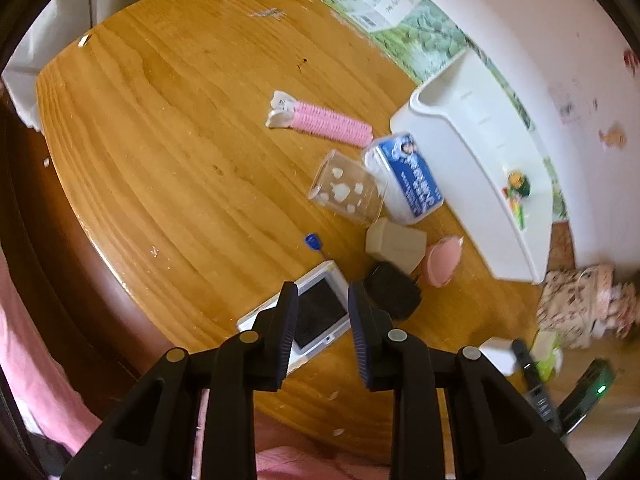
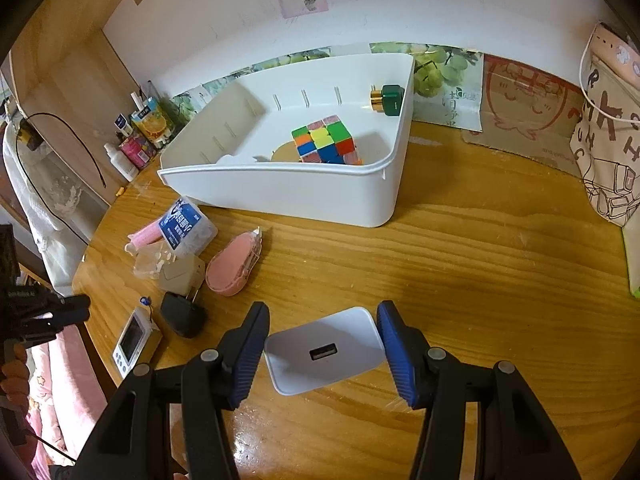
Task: Organize rigid objects
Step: 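Lift the screen device and adapter and carry both over the white bin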
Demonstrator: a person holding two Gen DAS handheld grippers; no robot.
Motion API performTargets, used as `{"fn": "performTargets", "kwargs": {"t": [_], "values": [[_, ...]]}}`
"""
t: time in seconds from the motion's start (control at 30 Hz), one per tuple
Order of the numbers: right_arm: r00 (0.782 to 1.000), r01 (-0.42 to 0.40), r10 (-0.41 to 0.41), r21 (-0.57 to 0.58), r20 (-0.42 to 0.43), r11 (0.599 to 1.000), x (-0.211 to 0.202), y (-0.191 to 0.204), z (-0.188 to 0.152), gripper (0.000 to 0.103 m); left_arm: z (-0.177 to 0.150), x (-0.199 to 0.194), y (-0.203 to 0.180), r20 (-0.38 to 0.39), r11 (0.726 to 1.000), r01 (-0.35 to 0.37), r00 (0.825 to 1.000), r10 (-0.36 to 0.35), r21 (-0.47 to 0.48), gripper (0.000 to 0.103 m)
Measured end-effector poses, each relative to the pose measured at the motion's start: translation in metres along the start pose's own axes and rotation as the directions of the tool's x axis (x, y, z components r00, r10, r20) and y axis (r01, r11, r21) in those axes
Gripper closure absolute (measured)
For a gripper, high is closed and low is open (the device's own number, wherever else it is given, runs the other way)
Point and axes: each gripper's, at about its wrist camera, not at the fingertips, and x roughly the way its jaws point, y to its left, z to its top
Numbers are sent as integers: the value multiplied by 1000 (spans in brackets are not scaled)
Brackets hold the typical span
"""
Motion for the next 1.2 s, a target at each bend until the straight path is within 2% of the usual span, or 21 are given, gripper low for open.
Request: {"fn": "performTargets", "kwargs": {"t": [0.2, 0.33, 0.47, 0.67, 0.9, 1.07, 1.2], "values": [[1000, 3, -3, 16, 5, 1000, -2, -2, -1, 47, -6, 13, -13, -48, 986, -73, 996, 81, 150, 58], [1000, 17, -18, 36, 13, 999, -4, -1, -1, 47, -7, 27, -20, -104, 962, -101, 986, 131, 254, 36], [999, 35, -36, 70, 16, 997, -5, -2, -1, 47, -6, 40, -24, -146, 933, -128, 972, 186, 335, 34], [997, 72, -74, 136, 13, 988, -3, -4, -2, 47, -3, 59, -28, -216, 892, -129, 946, 242, 433, 31], [992, 117, -124, 207, 21, 971, -4, 1, 1, 47, -1, 84, -37, -311, 847, -101, 902, 299, 522, 31], [987, 145, -156, 245, 29, 959, -6, 7, 3, 47, -1, 103, -45, -335, 800, -103, 871, 359, 591, 30], [983, 166, -181, 261, 34, 951, -9, 13, 5, 47, -3, 118, -50, -352, 758, -108, 837, 418, 643, 30]]}}
